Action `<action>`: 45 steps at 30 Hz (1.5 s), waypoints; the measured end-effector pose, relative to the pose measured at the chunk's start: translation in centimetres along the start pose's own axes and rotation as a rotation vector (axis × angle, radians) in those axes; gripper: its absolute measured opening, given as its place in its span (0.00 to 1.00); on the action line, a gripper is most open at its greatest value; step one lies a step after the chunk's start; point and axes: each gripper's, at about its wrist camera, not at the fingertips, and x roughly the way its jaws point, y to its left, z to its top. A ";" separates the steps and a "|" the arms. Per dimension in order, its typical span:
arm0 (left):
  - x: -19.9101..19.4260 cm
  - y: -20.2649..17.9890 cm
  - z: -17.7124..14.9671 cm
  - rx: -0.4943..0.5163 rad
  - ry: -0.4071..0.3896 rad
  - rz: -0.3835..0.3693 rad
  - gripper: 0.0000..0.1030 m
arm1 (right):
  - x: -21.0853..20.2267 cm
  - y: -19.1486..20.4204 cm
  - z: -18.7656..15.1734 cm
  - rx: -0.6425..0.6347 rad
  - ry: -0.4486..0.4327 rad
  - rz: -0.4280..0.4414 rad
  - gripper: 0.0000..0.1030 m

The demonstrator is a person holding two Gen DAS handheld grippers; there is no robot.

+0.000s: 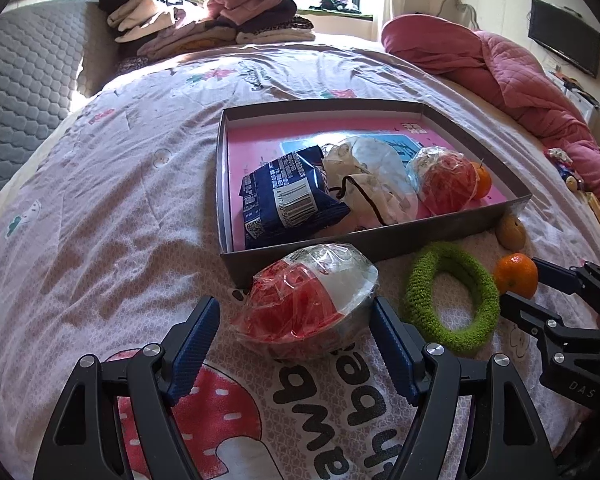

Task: Organize objects
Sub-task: 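Move the left gripper to the red-and-white plastic package while the right approaches a tangerine, then close the left gripper on the plastic package while the right closes on the tangerine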

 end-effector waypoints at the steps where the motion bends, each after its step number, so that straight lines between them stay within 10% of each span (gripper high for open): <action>1: 0.2 0.0 0.0 -0.001 0.001 -0.001 0.75 | 0.1 0.0 0.1 0.000 0.001 -0.001 0.55; 21: 1.0 -0.3 0.2 -0.020 0.015 -0.048 0.71 | 0.2 0.5 -0.3 -0.007 -0.017 0.024 0.34; 45: -1.2 -0.3 -0.4 -0.021 -0.027 -0.043 0.70 | -1.0 0.2 -0.5 0.009 -0.025 0.038 0.34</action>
